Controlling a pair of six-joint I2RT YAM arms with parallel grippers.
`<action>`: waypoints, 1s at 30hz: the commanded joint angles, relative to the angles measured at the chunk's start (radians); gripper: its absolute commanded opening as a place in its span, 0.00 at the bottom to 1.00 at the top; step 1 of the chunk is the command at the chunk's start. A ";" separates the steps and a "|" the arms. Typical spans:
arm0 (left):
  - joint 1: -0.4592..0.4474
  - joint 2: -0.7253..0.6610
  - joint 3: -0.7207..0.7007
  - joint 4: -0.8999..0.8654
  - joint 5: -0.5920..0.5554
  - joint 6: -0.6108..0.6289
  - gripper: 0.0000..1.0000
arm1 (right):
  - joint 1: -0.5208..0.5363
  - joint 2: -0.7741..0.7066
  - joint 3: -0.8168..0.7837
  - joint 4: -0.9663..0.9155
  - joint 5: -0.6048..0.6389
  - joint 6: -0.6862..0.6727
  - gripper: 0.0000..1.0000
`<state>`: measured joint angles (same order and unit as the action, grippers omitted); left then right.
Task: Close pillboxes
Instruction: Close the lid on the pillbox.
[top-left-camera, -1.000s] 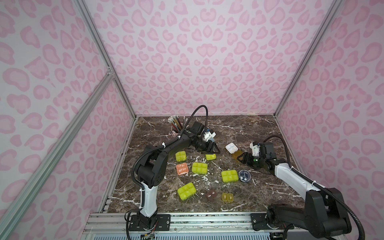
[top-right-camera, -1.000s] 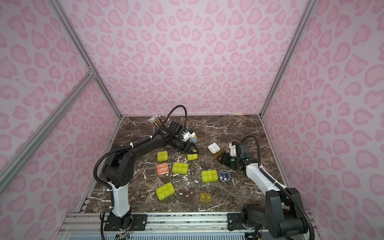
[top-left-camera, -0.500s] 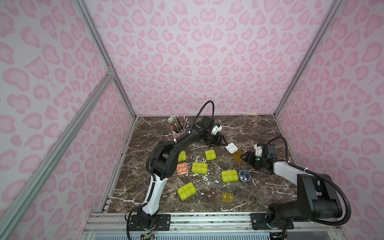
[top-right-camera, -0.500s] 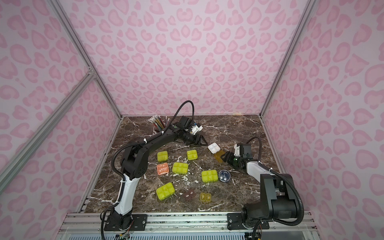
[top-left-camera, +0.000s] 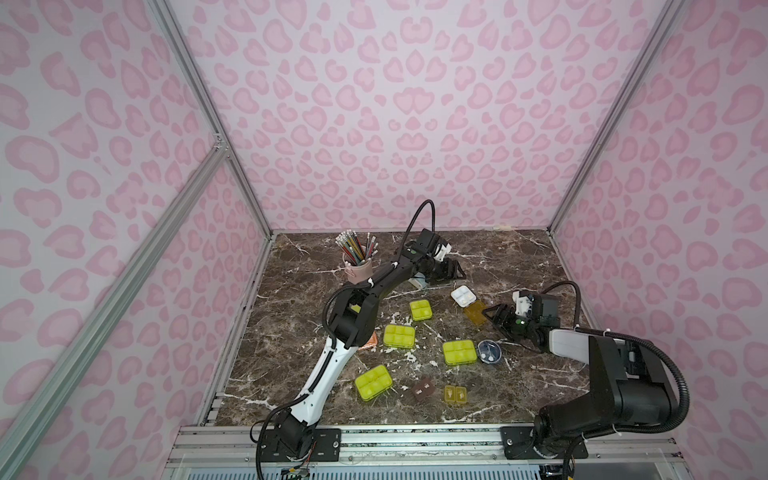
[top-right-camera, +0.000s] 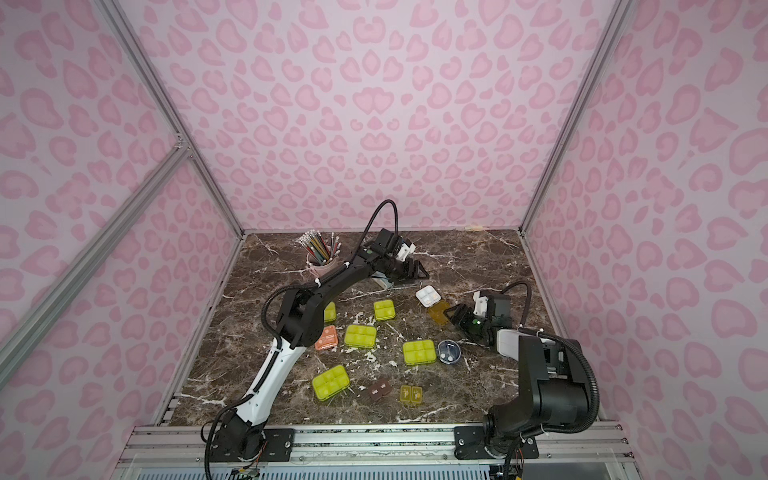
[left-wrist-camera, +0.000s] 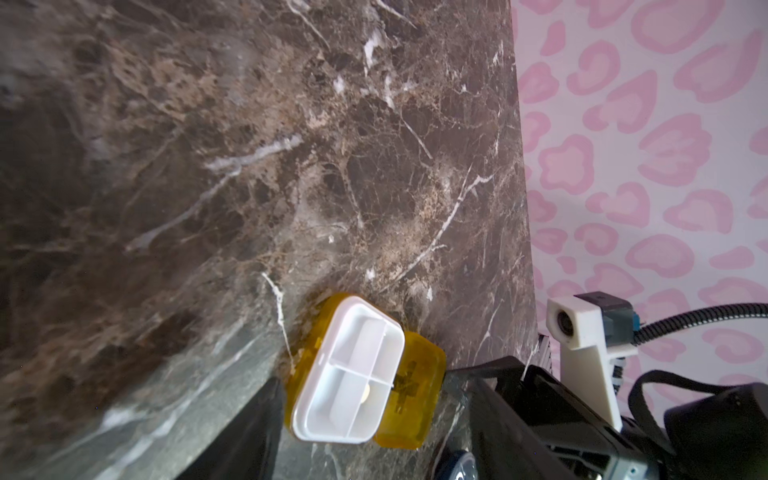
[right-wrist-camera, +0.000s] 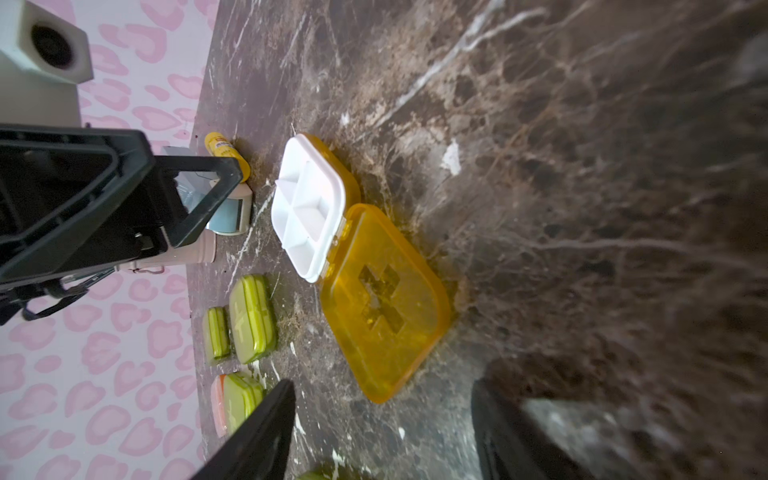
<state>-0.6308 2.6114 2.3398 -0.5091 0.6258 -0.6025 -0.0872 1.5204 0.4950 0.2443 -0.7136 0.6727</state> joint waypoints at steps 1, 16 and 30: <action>-0.007 0.028 0.029 -0.019 -0.019 -0.025 0.72 | -0.002 0.030 -0.005 0.010 -0.004 0.018 0.70; -0.044 0.052 0.029 -0.006 -0.002 -0.026 0.72 | 0.000 0.093 -0.009 0.145 -0.091 0.085 0.70; -0.079 -0.003 -0.083 0.031 0.011 -0.022 0.68 | 0.017 -0.023 -0.004 0.146 -0.094 0.101 0.70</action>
<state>-0.7097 2.6255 2.2776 -0.4931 0.6212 -0.6273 -0.0711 1.5124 0.4927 0.3752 -0.8017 0.7689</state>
